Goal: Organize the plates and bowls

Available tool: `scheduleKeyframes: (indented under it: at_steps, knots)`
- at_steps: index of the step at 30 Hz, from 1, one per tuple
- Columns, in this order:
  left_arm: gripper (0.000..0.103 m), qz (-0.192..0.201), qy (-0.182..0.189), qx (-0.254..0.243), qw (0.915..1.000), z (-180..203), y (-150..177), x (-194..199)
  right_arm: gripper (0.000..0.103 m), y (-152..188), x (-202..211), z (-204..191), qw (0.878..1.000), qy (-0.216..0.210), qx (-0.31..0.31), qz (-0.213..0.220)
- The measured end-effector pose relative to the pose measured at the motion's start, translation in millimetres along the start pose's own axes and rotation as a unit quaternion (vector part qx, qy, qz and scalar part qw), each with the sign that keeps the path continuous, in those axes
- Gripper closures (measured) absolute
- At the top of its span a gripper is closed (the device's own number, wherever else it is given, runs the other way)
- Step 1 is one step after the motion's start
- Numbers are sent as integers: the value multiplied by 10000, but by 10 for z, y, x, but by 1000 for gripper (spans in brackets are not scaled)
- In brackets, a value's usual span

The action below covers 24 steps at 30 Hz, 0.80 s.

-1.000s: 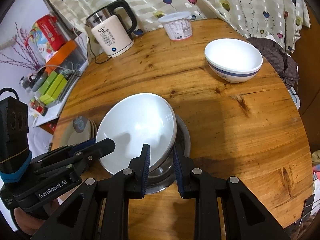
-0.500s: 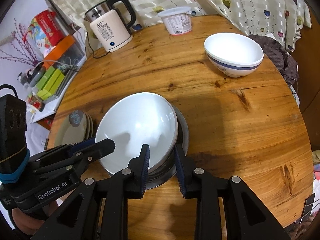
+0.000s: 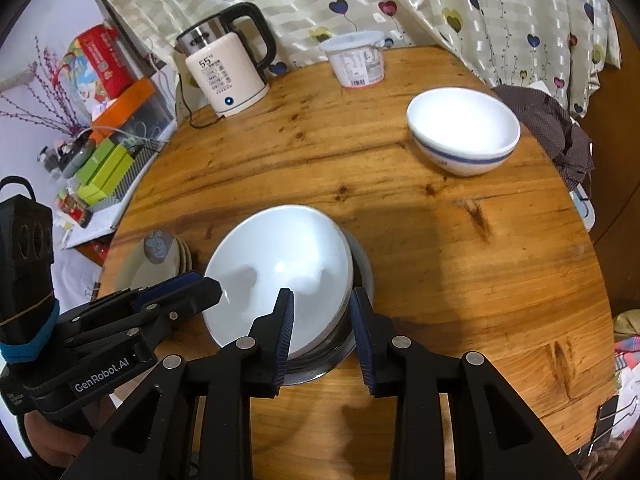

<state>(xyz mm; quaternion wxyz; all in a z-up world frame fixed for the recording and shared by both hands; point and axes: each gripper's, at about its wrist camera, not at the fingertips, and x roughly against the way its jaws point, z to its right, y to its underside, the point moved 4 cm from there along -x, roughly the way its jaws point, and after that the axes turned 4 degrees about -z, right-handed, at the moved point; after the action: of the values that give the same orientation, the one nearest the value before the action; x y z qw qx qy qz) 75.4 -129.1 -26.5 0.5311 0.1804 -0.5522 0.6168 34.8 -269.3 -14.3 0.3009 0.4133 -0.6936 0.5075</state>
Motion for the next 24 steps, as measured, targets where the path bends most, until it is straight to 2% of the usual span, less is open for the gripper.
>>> scheduleKeyframes:
  at_steps: [8,24]
  knots:
    - [74,156,49,-119,9998,60,-43,111,63,-45,147,-14,9997,90,102,211]
    - [74,231,-26,-224,9995,133,-93,129,54,-83,215,70,9994,106,81,319]
